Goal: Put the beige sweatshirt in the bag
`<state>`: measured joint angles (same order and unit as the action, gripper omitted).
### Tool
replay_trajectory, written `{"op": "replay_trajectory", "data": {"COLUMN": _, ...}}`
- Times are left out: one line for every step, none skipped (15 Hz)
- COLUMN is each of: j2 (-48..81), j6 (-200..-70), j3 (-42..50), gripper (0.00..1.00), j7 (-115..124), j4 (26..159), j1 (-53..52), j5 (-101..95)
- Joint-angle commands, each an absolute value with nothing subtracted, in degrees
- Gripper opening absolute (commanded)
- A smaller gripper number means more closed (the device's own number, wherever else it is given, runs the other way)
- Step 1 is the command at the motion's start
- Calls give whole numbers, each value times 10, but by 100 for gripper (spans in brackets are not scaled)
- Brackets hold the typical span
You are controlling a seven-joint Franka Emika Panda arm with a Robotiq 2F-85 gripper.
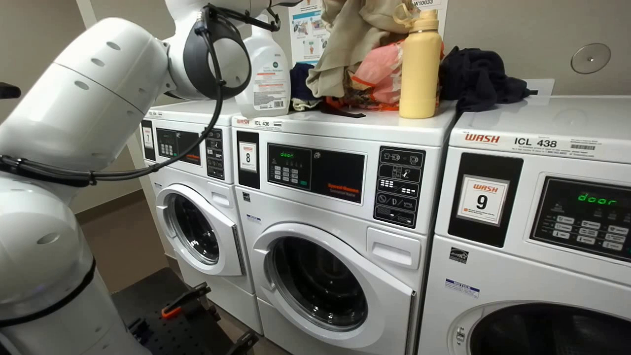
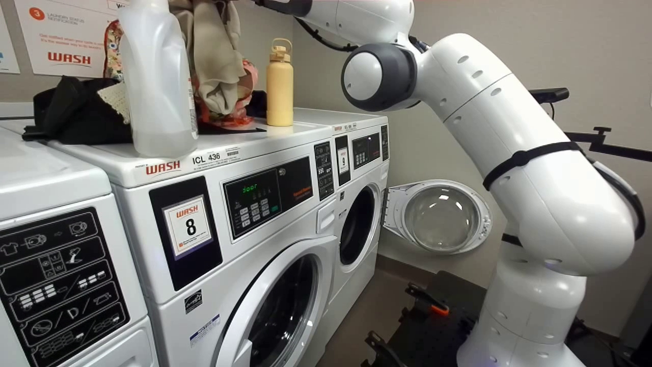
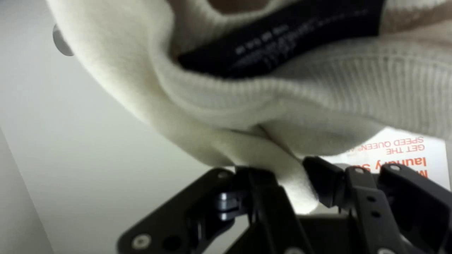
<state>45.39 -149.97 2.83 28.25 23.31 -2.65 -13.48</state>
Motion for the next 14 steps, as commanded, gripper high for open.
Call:
{"op": "replay_trajectory", "data": {"j2": 428, "j6": -1489, "j3": 45, "gripper": 5, "j7": 282, "j4": 261, "j1": -32, "j5": -147}}
{"op": "replay_trajectory", "data": {"j2": 488, "j6": -1470, "j3": 53, "gripper": 20, "j7": 265, "j4": 172, "j1": -31, "j5": -107}}
{"op": "replay_trajectory", "data": {"j2": 488, "j6": -1470, "j3": 54, "gripper": 20, "j7": 265, "j4": 172, "j1": -31, "j5": -109}}
{"op": "replay_trajectory", "data": {"j2": 488, "j6": -1470, "j3": 55, "gripper": 20, "j7": 264, "j4": 172, "j1": -31, "j5": -110}}
{"op": "replay_trajectory", "data": {"j2": 488, "j6": -1470, "j3": 55, "gripper": 20, "j7": 264, "j4": 171, "j1": -31, "j5": -111}}
{"op": "replay_trajectory", "data": {"j2": 488, "j6": -1470, "j3": 55, "gripper": 20, "j7": 264, "j4": 171, "j1": -31, "j5": -111}}
{"op": "replay_trajectory", "data": {"j2": 488, "j6": -1470, "j3": 55, "gripper": 20, "j7": 264, "j4": 171, "j1": -31, "j5": -111}}
{"op": "replay_trajectory", "data": {"j2": 488, "j6": -1470, "j3": 55, "gripper": 20, "j7": 264, "j4": 171, "j1": -31, "j5": -111}}
{"op": "replay_trajectory", "data": {"j2": 488, "j6": -1470, "j3": 55, "gripper": 20, "j7": 264, "j4": 171, "j1": -31, "j5": -111}}
{"op": "replay_trajectory", "data": {"j2": 488, "j6": -1470, "j3": 55, "gripper": 20, "j7": 264, "j4": 171, "j1": -31, "j5": -111}}
{"op": "replay_trajectory", "data": {"j2": 488, "j6": -1470, "j3": 55, "gripper": 20, "j7": 264, "j4": 171, "j1": -31, "j5": -111}}
{"op": "replay_trajectory", "data": {"j2": 488, "j6": -1470, "j3": 55, "gripper": 20, "j7": 264, "j4": 171, "j1": -31, "j5": -111}}
{"op": "replay_trajectory", "data": {"j2": 488, "j6": -1470, "j3": 55, "gripper": 20, "j7": 264, "j4": 171, "j1": -31, "j5": -111}}
{"op": "replay_trajectory", "data": {"j2": 488, "j6": -1470, "j3": 55, "gripper": 5, "j7": 264, "j4": 171, "j1": -31, "j5": -111}}
